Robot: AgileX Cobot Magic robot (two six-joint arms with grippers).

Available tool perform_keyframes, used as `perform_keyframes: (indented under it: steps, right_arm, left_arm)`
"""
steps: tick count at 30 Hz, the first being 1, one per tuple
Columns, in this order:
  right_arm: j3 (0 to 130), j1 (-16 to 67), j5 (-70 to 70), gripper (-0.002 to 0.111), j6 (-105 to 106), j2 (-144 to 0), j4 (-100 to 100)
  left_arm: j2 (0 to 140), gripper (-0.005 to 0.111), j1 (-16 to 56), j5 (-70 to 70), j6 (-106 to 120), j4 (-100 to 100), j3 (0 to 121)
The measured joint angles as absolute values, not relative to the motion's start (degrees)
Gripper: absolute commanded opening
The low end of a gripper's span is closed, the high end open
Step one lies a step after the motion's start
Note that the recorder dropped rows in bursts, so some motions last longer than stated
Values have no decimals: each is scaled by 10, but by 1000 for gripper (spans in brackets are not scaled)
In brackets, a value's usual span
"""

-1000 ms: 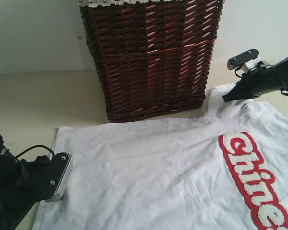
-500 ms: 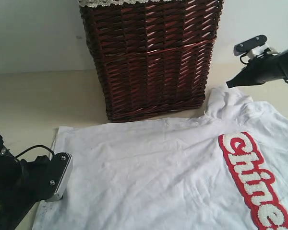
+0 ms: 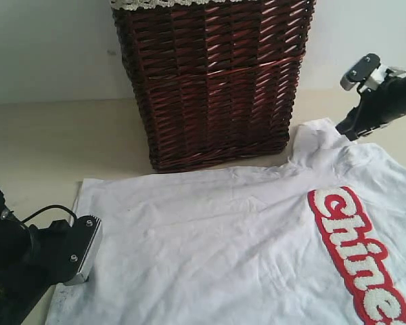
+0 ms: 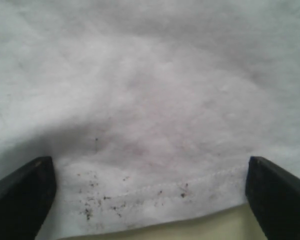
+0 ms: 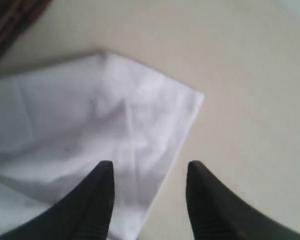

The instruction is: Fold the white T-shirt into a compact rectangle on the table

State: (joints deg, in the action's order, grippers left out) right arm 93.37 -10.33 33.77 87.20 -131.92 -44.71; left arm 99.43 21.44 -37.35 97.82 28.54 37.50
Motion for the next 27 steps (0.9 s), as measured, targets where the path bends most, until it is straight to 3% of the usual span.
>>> perform_keyframes:
  steps: [6,11,12,24,27]
  right_arm:
    - [934,-124,338,41,866,-1351,-445]
    - [937,-124,361,3,867,-1356,-457]
    - [937,-124,363,0,867,-1356,-458]
    - [936,-122,204,0,835,-1359,-473]
    - [936,-122,197,6,823,-1359,-474]
  left_arm:
    - [994,105,214,-374,978,285,375]
    - [994,105,214,-374,978,285,375]
    - [994,105,214,-374,978,285,375]
    - [994,105,214,-368,978,285,376]
    - [994,105,215,-367,979,287,376]
